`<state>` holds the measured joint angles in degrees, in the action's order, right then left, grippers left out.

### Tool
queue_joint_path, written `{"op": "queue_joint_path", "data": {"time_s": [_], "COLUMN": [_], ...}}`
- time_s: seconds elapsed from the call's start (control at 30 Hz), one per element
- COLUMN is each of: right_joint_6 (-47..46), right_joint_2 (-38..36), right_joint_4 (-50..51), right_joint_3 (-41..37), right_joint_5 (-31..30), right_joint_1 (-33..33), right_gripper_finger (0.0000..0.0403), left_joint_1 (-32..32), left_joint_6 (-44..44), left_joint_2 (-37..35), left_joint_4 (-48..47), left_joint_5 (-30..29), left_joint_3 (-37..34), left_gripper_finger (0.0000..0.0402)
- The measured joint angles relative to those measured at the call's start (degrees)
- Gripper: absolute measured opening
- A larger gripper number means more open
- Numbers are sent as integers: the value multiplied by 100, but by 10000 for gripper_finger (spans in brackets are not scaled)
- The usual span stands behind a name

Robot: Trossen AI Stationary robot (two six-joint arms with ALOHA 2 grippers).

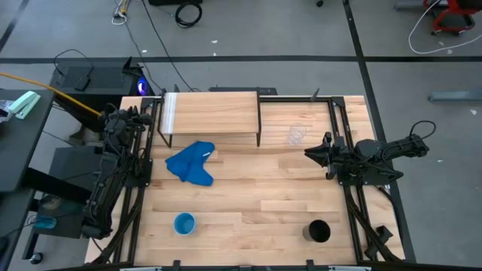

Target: Stack small to large cups/mugs on shelf

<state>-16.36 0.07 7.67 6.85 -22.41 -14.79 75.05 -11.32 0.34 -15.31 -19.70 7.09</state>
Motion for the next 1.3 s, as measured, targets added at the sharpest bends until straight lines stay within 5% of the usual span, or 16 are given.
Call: {"op": "queue_joint_path", "data": {"time_s": [0.3, 0.6, 0.93, 1.1, 1.3], "right_joint_6": [0, -2, -4, -431, -2053], "right_joint_2": [-1, -2, 0, -2, 1], "right_joint_4": [1, -1, -3, -11, -88], "right_joint_3": [-2, 0, 1, 1, 1], "right_joint_5": [0, 0, 0, 0, 0], "right_joint_1": [1, 2, 1, 0, 1], "right_gripper_finger": [71, 71, 71, 71, 71], "left_joint_1": [-2, -2, -2, 0, 0], "left_joint_6": [2, 2496, 2538, 483, -1616], "left_joint_2": [2, 2, 2, 2, 2], "left_joint_4": [2, 44, 63, 368, 482], "left_joint_5": [0, -348, -343, -258, -256], "left_joint_3": [-2, -2, -2, 0, 2], "left_gripper_finger": [85, 83, 90, 85, 89]}}
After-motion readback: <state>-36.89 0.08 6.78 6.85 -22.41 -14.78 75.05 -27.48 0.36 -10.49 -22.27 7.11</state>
